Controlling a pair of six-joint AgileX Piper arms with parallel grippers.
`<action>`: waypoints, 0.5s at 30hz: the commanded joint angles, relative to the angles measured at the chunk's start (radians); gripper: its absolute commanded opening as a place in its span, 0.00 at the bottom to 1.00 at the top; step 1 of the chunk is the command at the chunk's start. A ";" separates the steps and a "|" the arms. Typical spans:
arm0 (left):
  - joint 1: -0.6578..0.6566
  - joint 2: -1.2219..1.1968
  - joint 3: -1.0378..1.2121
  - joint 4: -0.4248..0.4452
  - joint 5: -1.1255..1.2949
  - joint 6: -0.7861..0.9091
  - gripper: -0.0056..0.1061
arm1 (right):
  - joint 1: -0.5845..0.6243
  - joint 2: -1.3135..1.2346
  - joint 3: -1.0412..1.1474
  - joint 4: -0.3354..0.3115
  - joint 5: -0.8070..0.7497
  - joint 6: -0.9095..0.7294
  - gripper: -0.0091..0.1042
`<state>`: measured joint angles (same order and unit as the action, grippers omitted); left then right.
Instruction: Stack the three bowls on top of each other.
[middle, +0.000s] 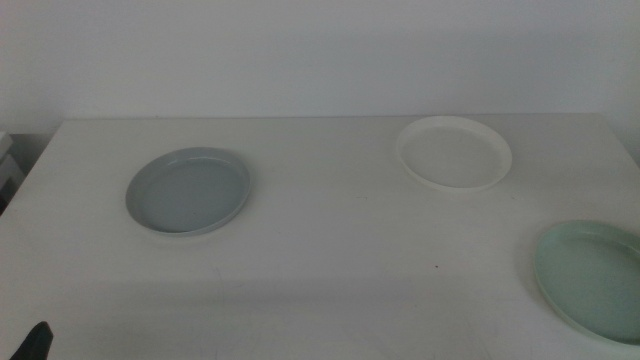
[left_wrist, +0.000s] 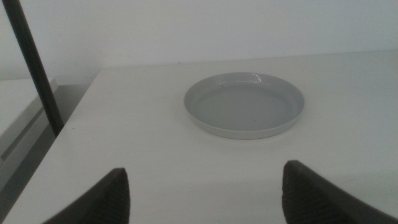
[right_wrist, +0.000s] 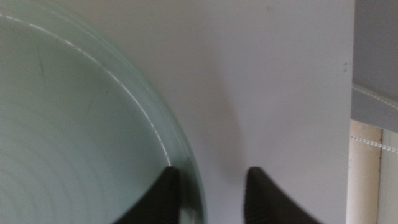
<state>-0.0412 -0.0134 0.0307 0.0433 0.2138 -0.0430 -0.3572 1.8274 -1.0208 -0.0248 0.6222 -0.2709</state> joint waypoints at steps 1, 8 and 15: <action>0.002 -0.014 -0.004 -0.003 -0.073 -0.008 0.77 | -0.008 -0.037 -0.028 -0.006 -0.022 -0.009 0.22; 0.002 -0.014 -0.004 -0.003 -0.073 -0.008 0.77 | -0.007 -0.057 -0.028 -0.005 0.003 -0.019 0.07; 0.002 -0.014 -0.004 -0.003 -0.073 -0.008 0.77 | 0.090 -0.241 -0.029 0.160 0.076 -0.031 0.07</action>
<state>-0.0412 -0.0134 0.0307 0.0433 0.2138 -0.0430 -0.2942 1.6638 -1.0249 0.0843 0.6938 -0.2847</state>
